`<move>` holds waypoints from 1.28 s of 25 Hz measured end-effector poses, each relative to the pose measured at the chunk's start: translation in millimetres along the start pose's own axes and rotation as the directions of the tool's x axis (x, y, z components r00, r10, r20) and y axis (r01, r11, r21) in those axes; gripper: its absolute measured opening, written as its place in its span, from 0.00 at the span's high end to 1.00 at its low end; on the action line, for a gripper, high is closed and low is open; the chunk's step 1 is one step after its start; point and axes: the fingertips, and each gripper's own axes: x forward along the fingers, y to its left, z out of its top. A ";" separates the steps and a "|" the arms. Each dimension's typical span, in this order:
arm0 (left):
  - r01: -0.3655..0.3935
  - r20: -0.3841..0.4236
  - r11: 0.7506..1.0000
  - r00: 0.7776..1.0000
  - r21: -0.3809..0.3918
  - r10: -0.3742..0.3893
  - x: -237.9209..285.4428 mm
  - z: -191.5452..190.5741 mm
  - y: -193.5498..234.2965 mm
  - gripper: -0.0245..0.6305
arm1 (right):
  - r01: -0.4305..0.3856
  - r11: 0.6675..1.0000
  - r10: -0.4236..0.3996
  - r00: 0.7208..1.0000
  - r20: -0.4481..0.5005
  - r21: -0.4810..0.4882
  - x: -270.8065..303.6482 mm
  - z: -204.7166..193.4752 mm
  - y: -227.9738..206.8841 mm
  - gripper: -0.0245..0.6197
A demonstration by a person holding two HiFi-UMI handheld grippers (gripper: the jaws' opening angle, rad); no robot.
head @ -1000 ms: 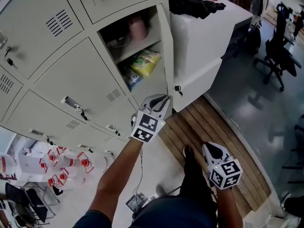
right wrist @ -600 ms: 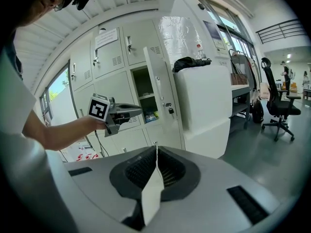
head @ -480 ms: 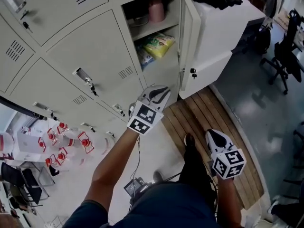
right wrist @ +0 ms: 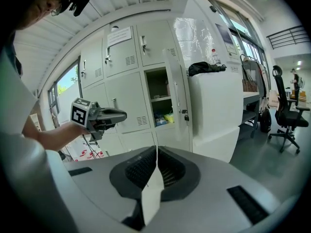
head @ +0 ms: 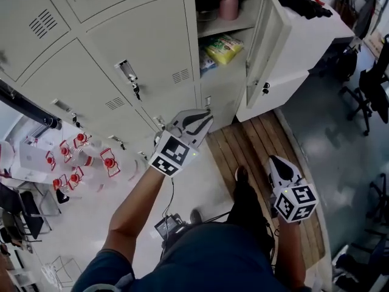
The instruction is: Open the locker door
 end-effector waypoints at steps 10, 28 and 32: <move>-0.104 -0.003 0.994 0.995 -0.016 0.104 -105.1 -22.9 26.1 0.89 | -0.007 0.999 0.007 1.000 -0.005 -0.038 -1.7 5.1 33.5 0.90; -0.277 -0.068 0.957 0.960 -0.091 0.271 -226.2 -72.2 38.5 0.90 | -0.075 0.966 0.076 0.997 -0.004 -0.246 6.6 33.4 99.4 0.90; -0.285 -0.051 0.950 0.958 -0.128 0.281 -233.3 -68.7 29.9 0.90 | -0.075 0.967 0.075 0.997 -0.010 -0.243 -2.2 26.2 97.3 0.90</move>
